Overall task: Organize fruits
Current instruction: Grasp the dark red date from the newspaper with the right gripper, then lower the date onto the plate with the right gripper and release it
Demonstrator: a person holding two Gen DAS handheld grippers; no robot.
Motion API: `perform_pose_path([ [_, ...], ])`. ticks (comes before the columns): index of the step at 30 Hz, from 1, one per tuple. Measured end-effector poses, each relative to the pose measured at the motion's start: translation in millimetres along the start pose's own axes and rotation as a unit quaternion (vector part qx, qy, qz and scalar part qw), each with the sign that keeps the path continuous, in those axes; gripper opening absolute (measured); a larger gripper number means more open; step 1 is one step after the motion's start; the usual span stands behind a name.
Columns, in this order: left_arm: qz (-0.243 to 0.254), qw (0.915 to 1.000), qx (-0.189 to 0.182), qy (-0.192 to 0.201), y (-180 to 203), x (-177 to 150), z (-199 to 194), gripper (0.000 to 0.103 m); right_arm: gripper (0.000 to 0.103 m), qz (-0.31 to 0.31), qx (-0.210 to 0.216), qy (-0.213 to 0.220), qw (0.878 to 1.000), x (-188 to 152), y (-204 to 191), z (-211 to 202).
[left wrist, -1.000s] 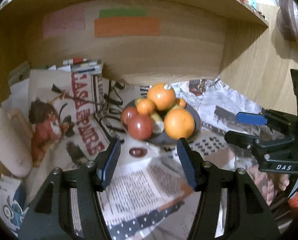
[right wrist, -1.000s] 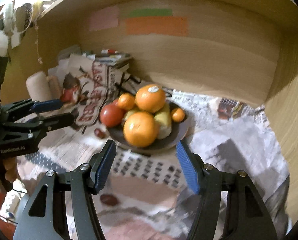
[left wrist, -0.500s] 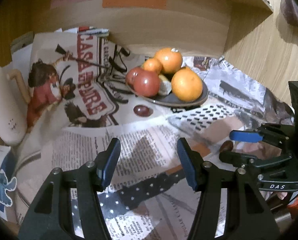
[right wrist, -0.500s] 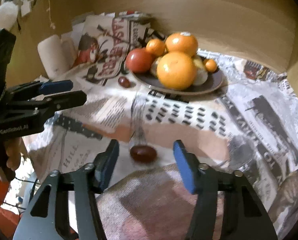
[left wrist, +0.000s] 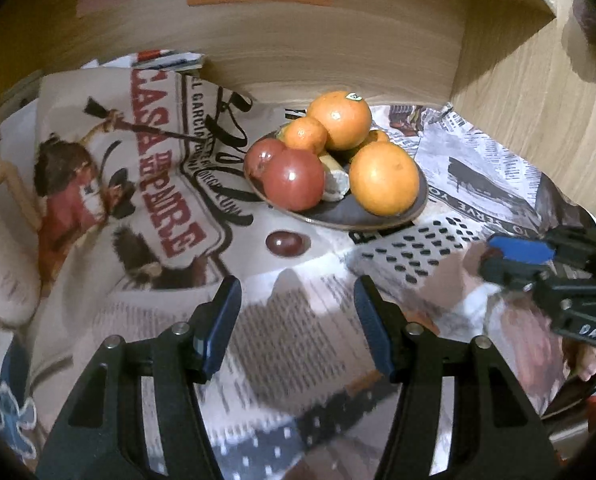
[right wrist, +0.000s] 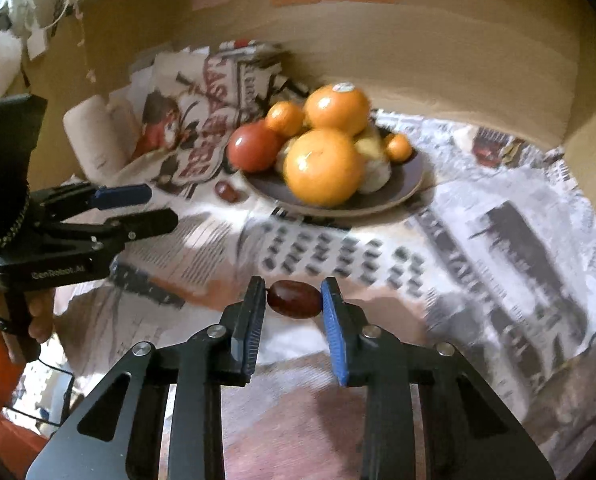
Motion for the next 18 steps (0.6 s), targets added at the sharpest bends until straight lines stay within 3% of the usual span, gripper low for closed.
perform_pose_path([
  [5, -0.023, 0.9988, -0.015, -0.040, -14.1, 16.9, 32.2, 0.058, 0.026, 0.013, -0.013, 0.010, 1.000, 12.7, 17.8, 0.4],
  [10, -0.040, 0.9966, -0.034, -0.063, -25.1, 28.4, 52.0, 0.052, 0.027, 0.020, -0.021, 0.008, 1.000, 21.1, 33.5, 5.8],
  [15, -0.035, 0.9962, -0.034, -0.072, -25.9, 31.7, 61.5, 0.033, 0.026, 0.026, -0.017, 0.003, 1.000, 27.7, 44.0, 12.7],
  [18, -0.022, 0.9970, -0.025, -0.070, -21.3, 30.2, 60.5, 0.029, 0.026, 0.025, -0.014, 0.002, 1.000, 32.7, 47.1, 16.2],
])
Point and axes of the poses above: each gripper's, at about its wrist camera, not at the fingertips, and z roughly the way its jaws point, y to its right, x to its top, the point moved 1 cm from there along z, roughly the way its jaws point, and after that the axes turned 7 degrees about -x, right-handed, at the moved point
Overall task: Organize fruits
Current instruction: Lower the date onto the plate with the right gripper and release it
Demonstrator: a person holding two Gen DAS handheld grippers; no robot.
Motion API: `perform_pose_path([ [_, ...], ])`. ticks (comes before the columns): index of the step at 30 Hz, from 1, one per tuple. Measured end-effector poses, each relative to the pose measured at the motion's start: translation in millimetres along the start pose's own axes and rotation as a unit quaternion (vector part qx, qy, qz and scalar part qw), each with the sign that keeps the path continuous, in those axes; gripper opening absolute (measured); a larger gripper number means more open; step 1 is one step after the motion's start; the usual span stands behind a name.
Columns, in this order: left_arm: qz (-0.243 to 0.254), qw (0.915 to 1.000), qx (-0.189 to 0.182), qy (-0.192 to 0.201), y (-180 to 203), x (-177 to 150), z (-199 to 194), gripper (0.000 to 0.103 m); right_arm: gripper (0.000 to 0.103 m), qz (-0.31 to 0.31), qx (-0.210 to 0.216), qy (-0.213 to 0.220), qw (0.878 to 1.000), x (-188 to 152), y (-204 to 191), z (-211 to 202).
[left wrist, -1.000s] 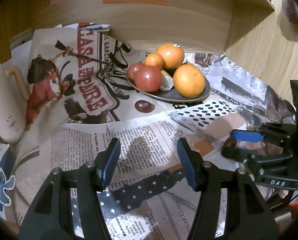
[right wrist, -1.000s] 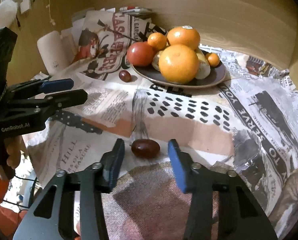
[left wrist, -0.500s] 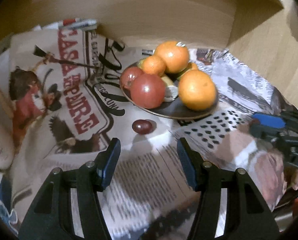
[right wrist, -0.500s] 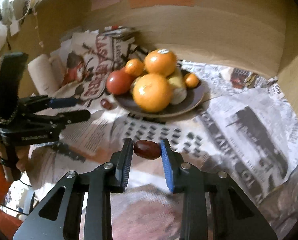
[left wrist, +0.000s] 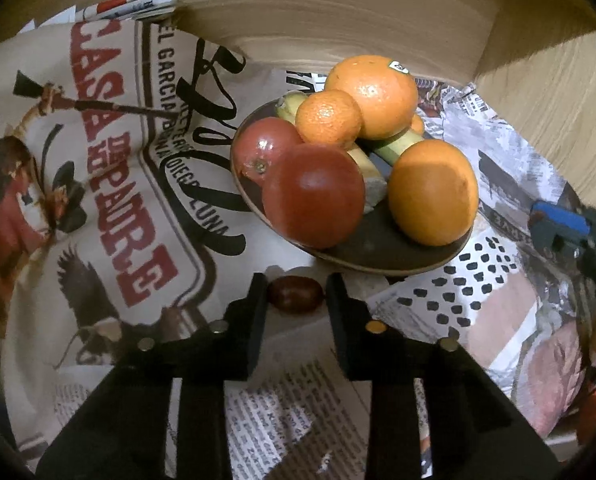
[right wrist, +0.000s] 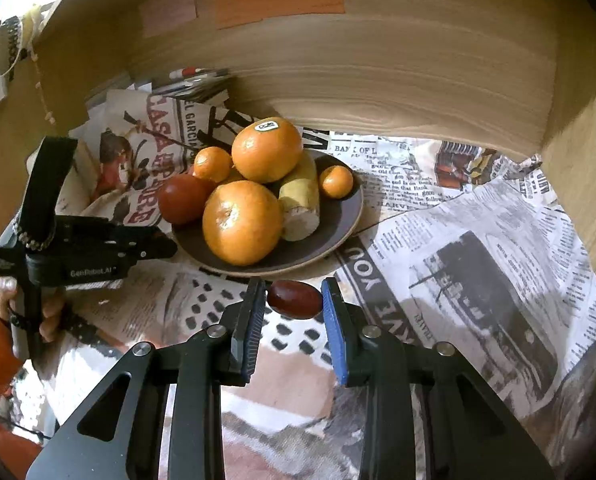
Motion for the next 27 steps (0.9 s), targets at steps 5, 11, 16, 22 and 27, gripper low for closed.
perform_pose_path([
  [5, 0.002, 0.9999, 0.002, 0.010, 0.1, 2.1, -6.8, 0.028, 0.026, -0.010, -0.001, 0.005, 1.000, 10.9, 0.9, 2.1],
  [11, 0.008, 0.9990, -0.001, 0.044, 5.4, 17.4, -30.9, 0.029, 0.027, -0.018, -0.006, 0.019, 1.000, 28.0, 3.9, 3.4],
  [16, 0.020, 0.9971, -0.005, 0.073, 15.6, 33.9, -47.5, 0.028, 0.027, -0.020, -0.005, 0.032, 0.999, 40.5, 6.2, 3.1],
  [22, 0.032, 0.9958, -0.018, 0.084, 33.3, 55.5, -41.7, 0.029, 0.027, -0.027, -0.004, 0.044, 0.999, 55.4, 10.2, 8.0],
  [27, 0.041, 0.9956, -0.027, 0.079, 47.8, 66.2, -28.1, 0.029, 0.027, -0.027, 0.001, 0.028, 0.999, 55.2, 15.2, 24.6],
])
Point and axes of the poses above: each gripper's, at about its wrist camera, not at the fingertips, and z roughly the way its jaws point, y to its right, x to its top, the point moved 1 cm from there along z, roughly the way its jaws point, and after that the axes turned 7 degrees about -x, right-handed, at the moved point
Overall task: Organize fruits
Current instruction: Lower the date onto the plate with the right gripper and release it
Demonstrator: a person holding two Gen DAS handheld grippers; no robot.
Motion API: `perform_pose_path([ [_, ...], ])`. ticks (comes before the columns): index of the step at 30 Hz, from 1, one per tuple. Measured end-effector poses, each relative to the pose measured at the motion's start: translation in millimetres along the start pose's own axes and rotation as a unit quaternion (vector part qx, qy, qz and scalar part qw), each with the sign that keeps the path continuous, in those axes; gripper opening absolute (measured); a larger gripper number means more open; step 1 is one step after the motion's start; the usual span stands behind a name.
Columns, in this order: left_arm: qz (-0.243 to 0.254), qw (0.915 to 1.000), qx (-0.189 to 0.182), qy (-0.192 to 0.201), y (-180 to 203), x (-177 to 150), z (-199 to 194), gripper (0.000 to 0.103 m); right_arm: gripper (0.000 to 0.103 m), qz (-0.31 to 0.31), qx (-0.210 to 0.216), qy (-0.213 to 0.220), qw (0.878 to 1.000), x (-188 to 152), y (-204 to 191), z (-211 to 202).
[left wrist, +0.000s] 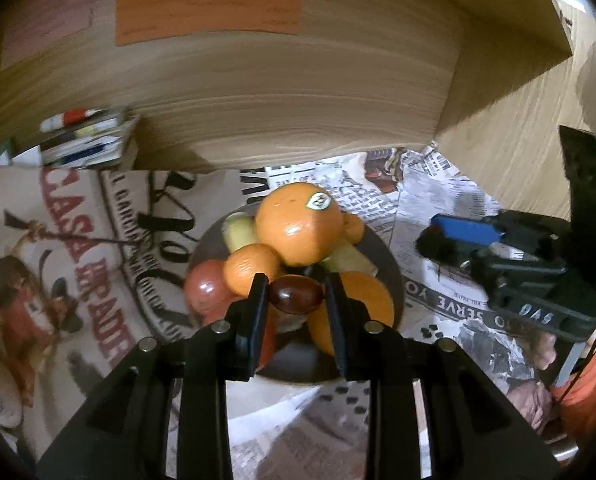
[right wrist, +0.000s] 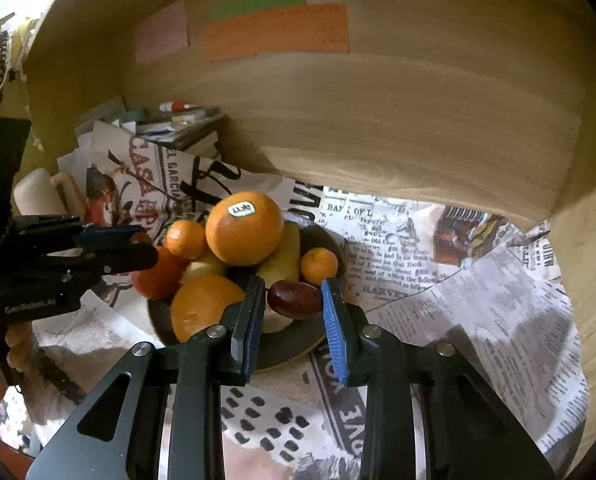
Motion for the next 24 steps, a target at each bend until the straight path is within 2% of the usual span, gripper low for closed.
perform_pose_path([
  [8, 0.010, 0.9998, -0.003, -0.017, 8.5, 1.7, 24.3, 0.029, 0.027, 0.010, 0.021, -0.038, 0.999, -11.3, 6.1, 28.2],
  [15, 0.010, 0.9998, -0.004, -0.016, 6.2, 3.2, 30.4, 0.029, 0.027, 0.006, 0.036, -0.067, 0.997, -17.3, 2.8, 45.1],
  [18, 0.009, 0.9999, 0.000, -0.014, 4.6, 3.3, 30.6, 0.034, 0.027, 0.008, 0.041, -0.076, 0.996, -18.6, 3.4, 48.7],
  [21, 0.004, 0.9999, -0.003, -0.013, 3.7, 2.8, 29.6, 0.039, 0.037, 0.013, 0.051, -0.076, 0.996, -17.6, 3.9, 47.7],
  [23, 0.002, 0.9999, -0.004, -0.013, 3.4, 2.3, 27.3, 0.042, 0.049, 0.009, 0.030, -0.069, 0.997, -17.2, 3.8, 45.7],
  [24, 0.002, 1.0000, -0.003, -0.009, 3.9, 1.9, 24.5, 0.044, 0.050, 0.010, 0.027, -0.066, 0.997, -16.9, 4.6, 44.4],
])
Point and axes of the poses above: each gripper's, at about its wrist camera, not at the fingertips, and z roughly the way its jaws point, y to its right, x to its top, the point moved 1 cm from there along z, roughly the way its jaws point, and after that the axes turned 7 degrees about -x, right-handed, at the moved point
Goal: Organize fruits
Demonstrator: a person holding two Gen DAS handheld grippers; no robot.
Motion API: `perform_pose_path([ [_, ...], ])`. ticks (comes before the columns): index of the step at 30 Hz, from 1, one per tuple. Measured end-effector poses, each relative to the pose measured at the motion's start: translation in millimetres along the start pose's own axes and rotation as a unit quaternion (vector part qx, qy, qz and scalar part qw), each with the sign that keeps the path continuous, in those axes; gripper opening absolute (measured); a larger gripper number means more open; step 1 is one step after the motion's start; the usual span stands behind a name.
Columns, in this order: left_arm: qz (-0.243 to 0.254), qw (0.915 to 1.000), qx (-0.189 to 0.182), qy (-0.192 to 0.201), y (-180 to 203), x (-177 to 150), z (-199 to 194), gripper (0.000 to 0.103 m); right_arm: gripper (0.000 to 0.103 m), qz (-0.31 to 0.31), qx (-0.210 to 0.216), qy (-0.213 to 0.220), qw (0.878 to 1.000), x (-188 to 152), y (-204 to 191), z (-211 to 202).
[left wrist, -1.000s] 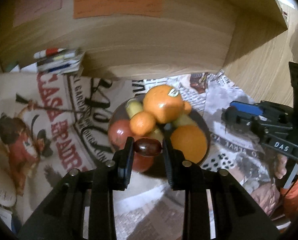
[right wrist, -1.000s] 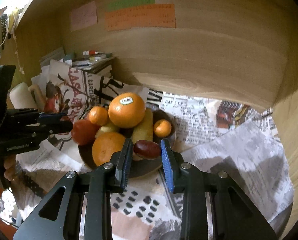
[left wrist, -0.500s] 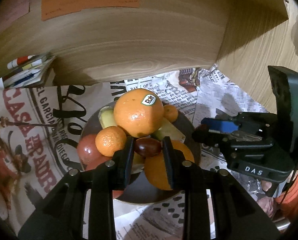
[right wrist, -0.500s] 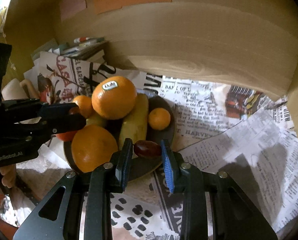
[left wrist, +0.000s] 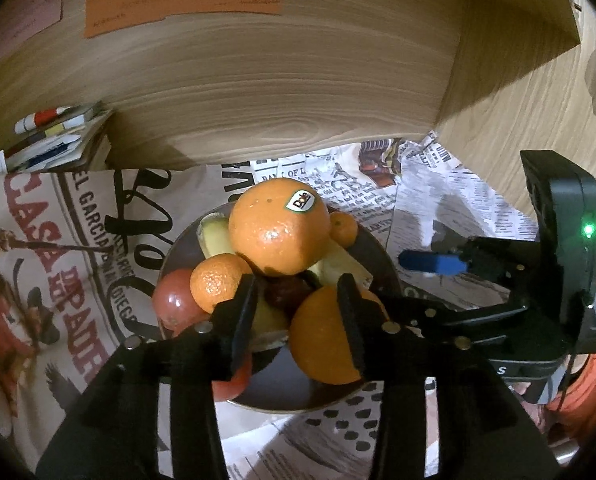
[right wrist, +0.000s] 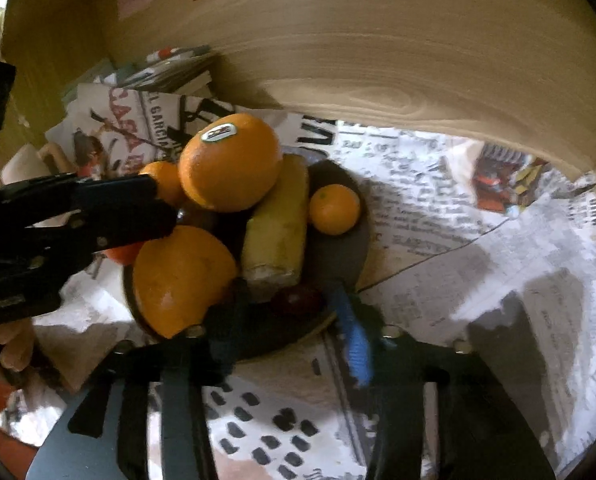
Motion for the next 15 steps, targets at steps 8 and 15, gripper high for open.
perform_pose_path([
  [8, 0.010, 0.9986, 0.023, 0.047, 11.7, -0.1, -36.2, 0.045, 0.051, 0.024, -0.011, 0.050, 0.998, 8.7, 10.5, -33.0],
  [15, 0.019, 0.9916, 0.045, 0.120, 26.4, 1.5, -85.6, 0.045, 0.051, 0.037, -0.030, 0.123, 0.991, 14.9, 7.1, -89.7],
])
Point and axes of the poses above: each gripper's, at about its wrist camera, not at the fingertips, and z roughly the way its jaws point, y to its right, x to its top, the point moved 1 cm from there along z, roughly the way its jaws point, and after that the axes turned 7 degrees about -x, right-handed, at the moved point
